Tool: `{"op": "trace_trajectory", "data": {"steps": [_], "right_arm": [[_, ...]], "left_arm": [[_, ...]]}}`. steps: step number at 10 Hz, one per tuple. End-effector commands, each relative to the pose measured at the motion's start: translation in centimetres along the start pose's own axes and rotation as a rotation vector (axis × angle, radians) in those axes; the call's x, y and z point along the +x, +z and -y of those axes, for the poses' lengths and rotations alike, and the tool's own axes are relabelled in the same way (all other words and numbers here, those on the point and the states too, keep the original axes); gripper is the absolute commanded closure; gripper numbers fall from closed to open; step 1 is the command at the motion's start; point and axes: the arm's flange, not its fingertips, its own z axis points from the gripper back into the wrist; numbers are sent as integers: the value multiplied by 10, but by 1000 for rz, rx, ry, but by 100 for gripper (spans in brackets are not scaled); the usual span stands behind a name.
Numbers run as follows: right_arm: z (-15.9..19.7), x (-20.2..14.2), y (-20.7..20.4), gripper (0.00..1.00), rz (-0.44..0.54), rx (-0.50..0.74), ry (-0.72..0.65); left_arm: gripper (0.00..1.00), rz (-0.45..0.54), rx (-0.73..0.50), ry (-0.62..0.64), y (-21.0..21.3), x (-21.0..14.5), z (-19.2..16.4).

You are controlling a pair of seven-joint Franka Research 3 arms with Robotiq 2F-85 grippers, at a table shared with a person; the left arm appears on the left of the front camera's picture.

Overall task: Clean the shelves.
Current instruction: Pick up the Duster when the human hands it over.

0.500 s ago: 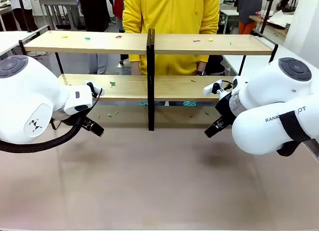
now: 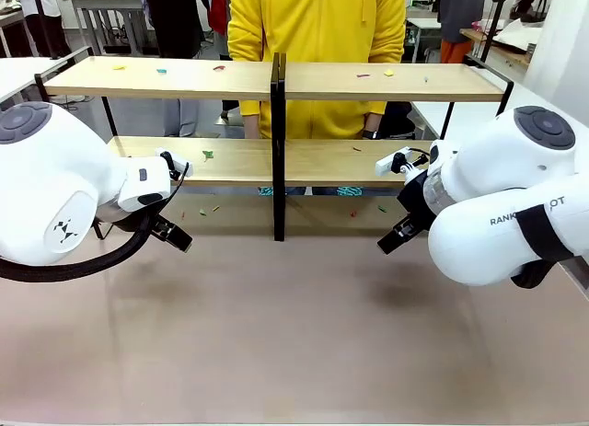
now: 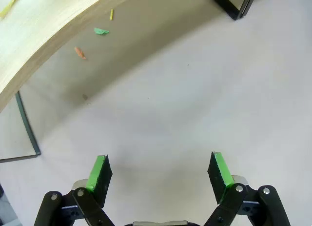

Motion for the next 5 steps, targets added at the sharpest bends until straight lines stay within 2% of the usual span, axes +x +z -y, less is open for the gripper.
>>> {"op": "trace_trajectory", "data": {"steps": [1,5], "right_arm": [[0,0,0,0,0,0,-1],[0,0,0,0,0,0,-1]], "left_arm": [[0,0,0,-1,0,0,0],[0,0,0,-1,0,0,0]]}}
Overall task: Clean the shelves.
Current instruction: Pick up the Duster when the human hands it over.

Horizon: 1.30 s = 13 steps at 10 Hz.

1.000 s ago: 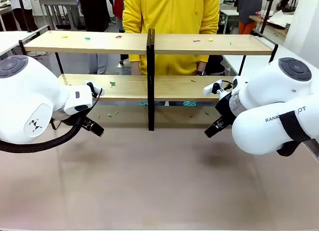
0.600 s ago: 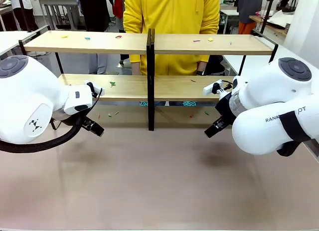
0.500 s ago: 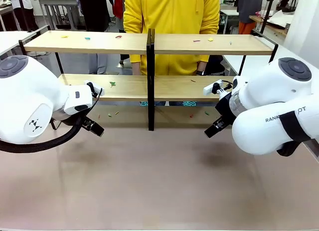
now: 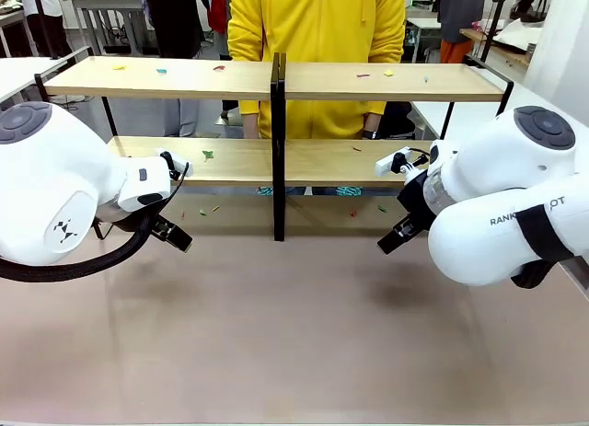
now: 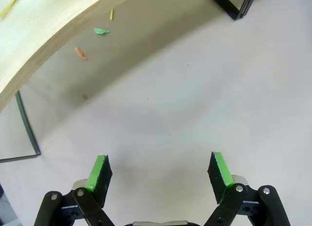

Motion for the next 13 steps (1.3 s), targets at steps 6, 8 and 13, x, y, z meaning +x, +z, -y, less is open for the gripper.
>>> {"op": "trace_trajectory", "data": {"steps": [6,8,13], "right_arm": [[5,-6,29,0,-11,5,4],[23,-37,131,0,115,-30,-27],[12,-81,282,0,442,-55,111]], "left_arm": [[0,13,-174,-117,30,-13,-2],[0,122,-289,-180,126,-63,-20],[0,750,-193,-175,256,-159,-25]]}}
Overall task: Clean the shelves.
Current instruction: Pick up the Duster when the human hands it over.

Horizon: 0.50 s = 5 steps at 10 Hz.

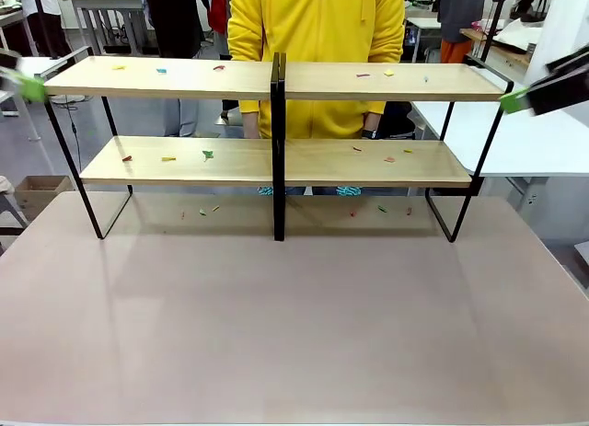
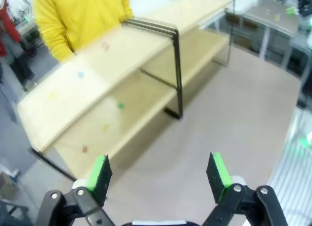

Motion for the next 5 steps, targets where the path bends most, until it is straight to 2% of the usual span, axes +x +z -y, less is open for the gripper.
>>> {"op": "trace_trajectory", "data": {"steps": [1,5], "right_arm": [[-30,-67,-13,0,14,36,54],[-18,-65,-21,0,66,-3,17]], "left_arm": [[0,113,50,62,-9,-122,80],[0,90,23,114,-28,-119,73]]}}
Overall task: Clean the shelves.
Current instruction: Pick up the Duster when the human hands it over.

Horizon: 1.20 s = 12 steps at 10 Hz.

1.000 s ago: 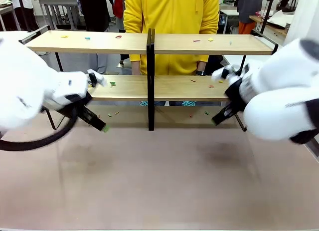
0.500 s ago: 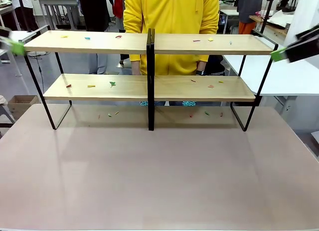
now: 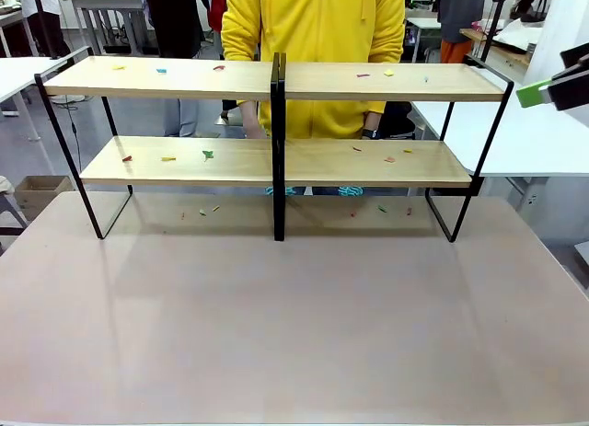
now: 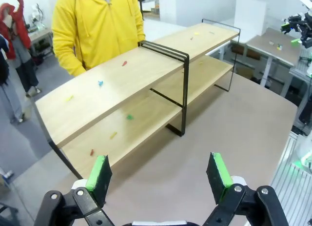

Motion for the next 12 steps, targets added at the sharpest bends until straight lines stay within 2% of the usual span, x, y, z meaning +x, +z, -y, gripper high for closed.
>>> {"op": "trace_trajectory", "data": {"steps": [1,4,8,12], "right_arm": [[-16,-68,-26,0,53,-6,-8],[-13,-73,-35,0,38,14,-24],[-9,-77,-41,0,39,40,-20],[-7,-77,-48,0,23,55,-5]], "left_arm": [[0,-6,9,46,-47,-119,83],[0,-105,31,117,-60,-118,78],[0,-130,187,168,-55,-122,82],[0,-132,243,155,-55,-123,87]]}}
